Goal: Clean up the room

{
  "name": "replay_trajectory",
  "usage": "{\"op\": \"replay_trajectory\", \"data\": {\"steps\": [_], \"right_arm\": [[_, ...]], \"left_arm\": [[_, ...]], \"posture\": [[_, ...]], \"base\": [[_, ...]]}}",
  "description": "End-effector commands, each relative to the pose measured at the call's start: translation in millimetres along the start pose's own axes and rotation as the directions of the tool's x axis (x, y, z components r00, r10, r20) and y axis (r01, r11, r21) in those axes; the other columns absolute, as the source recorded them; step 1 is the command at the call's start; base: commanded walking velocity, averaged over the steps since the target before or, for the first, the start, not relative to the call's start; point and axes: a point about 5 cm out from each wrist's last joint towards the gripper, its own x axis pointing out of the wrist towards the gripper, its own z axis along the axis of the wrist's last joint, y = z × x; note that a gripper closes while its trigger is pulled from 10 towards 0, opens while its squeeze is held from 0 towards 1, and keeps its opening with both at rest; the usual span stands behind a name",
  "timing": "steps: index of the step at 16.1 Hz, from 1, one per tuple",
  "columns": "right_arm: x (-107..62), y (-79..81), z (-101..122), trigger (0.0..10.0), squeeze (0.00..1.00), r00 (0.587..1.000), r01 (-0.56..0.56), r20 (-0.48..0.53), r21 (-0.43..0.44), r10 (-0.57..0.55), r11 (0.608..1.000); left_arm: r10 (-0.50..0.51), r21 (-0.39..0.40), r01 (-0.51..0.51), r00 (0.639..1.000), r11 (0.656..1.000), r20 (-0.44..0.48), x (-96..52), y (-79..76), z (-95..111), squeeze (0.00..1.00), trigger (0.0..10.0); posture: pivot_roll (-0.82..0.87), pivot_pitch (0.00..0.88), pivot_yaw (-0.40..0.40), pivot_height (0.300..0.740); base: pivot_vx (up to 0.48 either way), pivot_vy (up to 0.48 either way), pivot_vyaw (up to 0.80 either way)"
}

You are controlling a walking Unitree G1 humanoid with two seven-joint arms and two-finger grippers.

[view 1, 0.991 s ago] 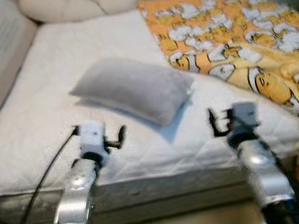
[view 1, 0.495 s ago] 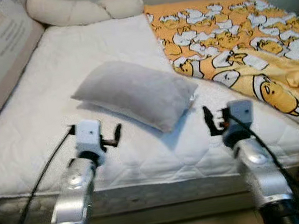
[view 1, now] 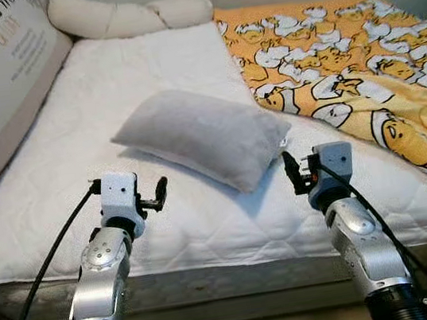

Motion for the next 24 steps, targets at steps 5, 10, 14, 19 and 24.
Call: {"op": "replay_trajectory", "data": {"steps": [5,10,14,19,24], "right_arm": [[0.8,-1.5,2,10.0,1.0,1.0,-0.009,-0.004,0.005,0.009,1.0],[1.0,-4.6,1,10.0,0.0,1.0,0.009,-0.011,0.015,-0.009,1.0],[1.0,-5.5,0,10.0,0.0,1.0,0.014,-0.014,0.008,-0.014,1.0],[6.5,-12.9,6,10.0,0.0,0.999,0.036,-0.009,-0.017,-0.036,0.999],[31.3,-49.7,17,10.0,0.0,0.983,0.161,-0.065,-0.135,-0.17,0.978]], "left_arm": [[-0.002,-0.004,0.002,1.0,1.0,-0.003,0.4,-0.8,-1,0.0,10.0],[-0.004,-0.005,0.004,1.0,1.0,-0.002,0.1,-1.7,-1,0.0,10.0],[-0.005,-0.005,0.005,1.0,1.0,-0.002,0.0,-1.9,-2,0.0,10.0],[-0.027,0.04,0.028,0.999,0.999,-0.018,3.9,-1.1,-3,0.0,10.0],[-0.129,0.139,0.139,0.989,0.981,-0.078,26.9,-0.4,6,0.0,10.0]], "posture": [[0.04,0.0,-0.008,0.74],[0.04,0.0,-0.009,0.74],[0.04,0.0,-0.011,0.74],[0.04,0.0,-0.012,0.74],[0.03,0.0,-0.002,0.74]], "base": [[0.35,0.0,0.41],[0.351,0.0,0.1],[0.35,0.0,0.0],[0.055,0.0,0.0],[0.0,0.0,0.0]]}}
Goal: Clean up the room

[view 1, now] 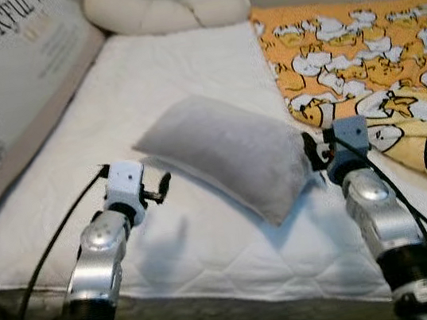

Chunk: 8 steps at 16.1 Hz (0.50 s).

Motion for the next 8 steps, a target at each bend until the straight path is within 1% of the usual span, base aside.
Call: {"op": "replay_trajectory", "data": {"steps": [1,2,3,4,5,6,7,8], "right_arm": [[8.4,-18.1,2,10.0,0.0,0.996,0.081,-0.031,-0.07,-0.084,0.994],[11.5,-24.6,3,10.0,0.0,0.993,0.109,-0.041,-0.101,-0.114,0.989],[13.0,-27.5,4,10.0,0.0,0.991,0.122,-0.044,-0.116,-0.128,0.986],[15.0,-31.8,4,10.0,0.0,0.988,0.137,-0.046,-0.156,-0.146,0.978],[19.6,-35.2,2,10.0,0.0,0.988,0.105,-0.08,-0.268,-0.131,0.958],[20.8,-24.4,-6,10.0,0.0,0.988,-0.035,-0.152,-0.34,-0.018,0.94],[18.8,-10.2,-13,10.0,0.0,0.976,-0.156,-0.201,-0.356,0.087,0.921],[13.1,12.1,-21,10.0,0.0,0.933,-0.329,-0.264,-0.342,0.246,0.88]], "left_arm": [[-0.089,0.088,0.095,0.994,0.992,-0.066,9.8,-10.1,1,0.0,10.0],[-0.117,0.124,0.129,0.988,0.984,-0.101,12.7,-13.3,-1,0.0,10.0],[-0.129,0.144,0.145,0.985,0.979,-0.119,14.1,-14.7,-2,0.0,10.0],[-0.149,0.184,0.176,0.977,0.967,-0.152,15.9,-17.4,-5,0.0,10.0],[-0.185,0.246,0.243,0.953,0.938,-0.239,20.0,-23.8,-12,0.0,10.0],[-0.2,0.278,0.288,0.931,0.916,-0.305,22.8,-29.7,-18,0.0,10.0],[-0.212,0.281,0.314,0.917,0.907,-0.339,24.6,-34.4,-21,0.0,10.0],[-0.233,0.281,0.351,0.897,0.893,-0.376,27.1,-42.1,-23,0.0,10.0]], "posture": [[0.02,0.0,0.003,0.74],[0.02,0.0,0.003,0.74],[0.02,0.0,0.003,0.74],[0.02,0.0,0.006,0.74],[0.01,0.0,0.008,0.74],[0.01,0.0,0.007,0.74],[0.01,0.0,0.002,0.74],[0.01,0.0,0.0,0.74]], "base": [[0.0,0.0,0.0],[0.0,0.0,0.0],[0.0,0.0,0.0],[0.0,0.0,0.0],[0.0,0.0,0.0],[0.0,0.0,0.0],[0.0,0.0,0.0],[0.0,0.0,0.0]]}}
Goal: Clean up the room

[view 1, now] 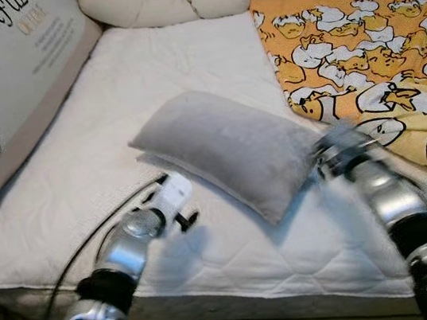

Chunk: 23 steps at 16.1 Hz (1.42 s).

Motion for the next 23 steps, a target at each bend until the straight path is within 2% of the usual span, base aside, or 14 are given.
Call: {"op": "replay_trajectory", "data": {"steps": [1,3,5,8,9,11,12,13,15,17,19,21,22,23], "right_arm": [[0.1,19.4,5,10.0,0.0,0.989,-0.149,0.019,-0.025,0.149,0.989],[-2.9,32.6,11,10.0,0.0,0.964,-0.26,0.048,-0.017,0.26,0.966],[-22.9,50.9,30,10.0,0.0,0.852,-0.517,0.126,0.053,0.508,0.854],[-39.9,53.3,44,10.0,0.0,0.761,-0.644,0.172,0.091,0.625,0.759],[-50.6,56.8,53,10.0,0.0,0.702,-0.708,0.192,0.083,0.685,0.702],[-67.1,62.0,68,10.0,0.0,0.62,-0.779,0.242,0.081,0.746,0.621],[-70.8,62.0,72,10.0,0.0,0.608,-0.788,0.252,0.077,0.753,0.611],[-70.5,53.7,74,10.0,0.0,0.642,-0.76,0.242,0.079,0.727,0.645],[-67.1,41.8,69,10.0,0.0,0.69,-0.72,0.203,0.09,0.695,0.689],[-67.5,34.2,68,10.0,0.0,0.709,-0.703,0.189,0.102,0.68,0.704],[-72.3,21.3,76,10.0,0.0,0.718,-0.691,0.218,0.106,0.661,0.715],[-69.9,13.4,78,10.0,0.0,0.748,-0.656,0.233,0.116,0.622,0.746],[-62.6,2.7,76,10.0,0.0,0.801,-0.587,0.234,0.129,0.551,0.799],[-51.0,-12.3,72,10.0,0.0,0.877,-0.463,0.224,0.148,0.426,0.874]], "left_arm": [[-0.027,0.002,0.027,1.0,1.0,-0.016,3.6,-2.8,5,0.0,10.0],[-0.041,-0.018,0.04,0.999,0.999,-0.024,7.5,-7.1,8,0.0,10.0],[-0.055,-0.082,0.053,0.998,0.995,-0.027,15.1,-14.8,13,0.0,10.0],[-0.062,-0.136,0.06,0.998,0.989,-0.01,19.8,-19.3,19,0.0,10.0],[-0.049,-0.157,0.051,0.999,0.986,0.016,21.5,-18.9,27,0.0,10.0],[0.016,-0.208,-0.008,0.999,0.978,0.039,18.9,-4.7,33,0.0,10.0],[0.035,-0.211,-0.026,0.999,0.977,0.036,17.3,0.2,32,0.0,10.0],[0.08,-0.223,-0.074,0.997,0.972,0.021,9.4,16.8,25,0.0,10.0],[0.105,-0.212,-0.103,0.995,0.972,-0.006,1.0,29.6,12,0.0,10.0],[0.127,-0.192,-0.131,0.991,0.973,-0.033,-4.4,37.6,2,0.0,10.0],[0.199,-0.19,-0.21,0.977,0.959,-0.073,-17.5,58.9,-12,0.0,10.0],[0.232,-0.199,-0.245,0.969,0.949,-0.084,-24.4,69.2,-16,0.0,10.0],[0.25,-0.197,-0.262,0.965,0.945,-0.085,-27.4,74.2,-17,0.0,10.0],[0.252,-0.197,-0.263,0.965,0.945,-0.08,-27.1,74.3,-16,0.0,10.0]], "posture": [[0.01,0.0,-0.001,0.74],[0.01,0.0,-0.002,0.74],[0.0,0.0,-0.006,0.74],[0.0,0.0,-0.007,0.74],[-0.01,0.0,-0.004,0.74],[-0.02,0.0,-0.002,0.74],[-0.02,0.0,0.0,0.74],[-0.02,0.0,0.001,0.74],[-0.02,0.0,-0.003,0.74],[-0.02,0.0,-0.003,0.74],[0.01,0.0,-0.024,0.74],[0.01,0.0,-0.026,0.74],[0.01,0.0,-0.025,0.74],[0.01,0.0,-0.021,0.74]], "base": [[0.0,0.0,0.0],[0.0,0.0,0.0],[0.0,0.0,0.0],[0.0,0.0,0.0],[0.0,0.0,0.0],[0.0,0.0,0.0],[0.0,0.0,0.0],[0.0,0.0,0.0],[0.0,0.0,0.0],[0.0,0.0,0.0],[0.0,0.0,0.0],[0.0,0.0,0.0],[0.0,0.0,0.0],[0.0,0.0,0.0]]}}
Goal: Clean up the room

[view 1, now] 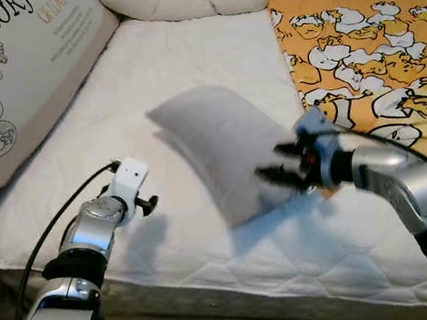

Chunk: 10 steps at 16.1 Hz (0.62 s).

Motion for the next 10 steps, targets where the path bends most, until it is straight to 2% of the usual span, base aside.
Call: {"op": "replay_trajectory", "data": {"steps": [1,2,4,5,6,7,8,9,10], "right_arm": [[-1.8,-25.2,-2,10.0,0.0,0.981,0.192,0.023,-0.028,-0.191,0.981],[-0.4,-33.2,-6,10.0,0.0,0.965,0.262,0.018,-0.047,-0.261,0.964],[5.8,-54.5,-20,10.0,0.0,0.889,0.454,-0.008,-0.113,-0.458,0.884],[10.9,-61.7,-31,10.0,0.0,0.847,0.519,-0.035,-0.156,-0.53,0.84],[12.5,-63.8,-36,10.0,0.0,0.831,0.537,-0.052,-0.177,-0.553,0.825],[15.4,-65.9,-45,10.0,0.0,0.804,0.563,-0.077,-0.224,-0.59,0.796],[16.7,-66.3,-48,10.0,0.0,0.795,0.569,-0.076,-0.248,-0.601,0.784],[22.7,-60.7,-57,10.0,0.0,0.814,0.535,-0.095,-0.265,-0.574,0.802],[27.8,-54.1,-65,10.0,0.0,0.837,0.487,-0.116,-0.284,-0.534,0.826]], "left_arm": [[0.003,0.002,-0.003,1.0,1.0,0.031,1.5,-3.6,8,0.0,10.0],[-0.003,0.004,0.003,0.999,1.0,0.039,2.9,-7.3,10,0.0,10.0],[-0.05,0.007,0.05,0.997,0.999,0.06,8.7,-27.3,19,0.0,10.0],[-0.118,0.033,0.116,0.991,0.993,0.061,13.0,-47.2,25,0.0,10.0],[-0.148,0.049,0.145,0.987,0.988,0.059,14.5,-55.9,27,0.0,10.0],[-0.219,0.079,0.215,0.975,0.973,0.045,17.4,-75.7,31,0.0,10.0],[-0.24,0.092,0.236,0.97,0.967,0.035,18.4,-82.0,31,0.0,10.0],[-0.268,0.12,0.266,0.963,0.957,0.005,21.3,-96.4,29,0.0,10.0],[-0.272,0.137,0.271,0.962,0.953,-0.009,22.9,-103.3,27,0.0,10.0]], "posture": [[0.0,0.0,-0.018,0.74],[0.0,0.0,-0.013,0.74],[-0.01,0.0,0.0,0.74],[-0.01,0.0,0.002,0.74],[-0.01,0.0,0.002,0.74],[-0.01,0.0,0.007,0.74],[-0.01,0.0,0.007,0.74],[-0.01,0.0,0.009,0.74],[-0.01,0.0,0.006,0.74]], "base": [[0.0,0.0,0.0],[0.0,0.0,0.0],[0.0,0.0,0.0],[0.0,0.0,0.0],[0.0,0.0,0.0],[0.0,0.0,0.0],[0.0,0.0,0.0],[0.0,0.0,0.0],[0.0,0.0,0.0]]}}
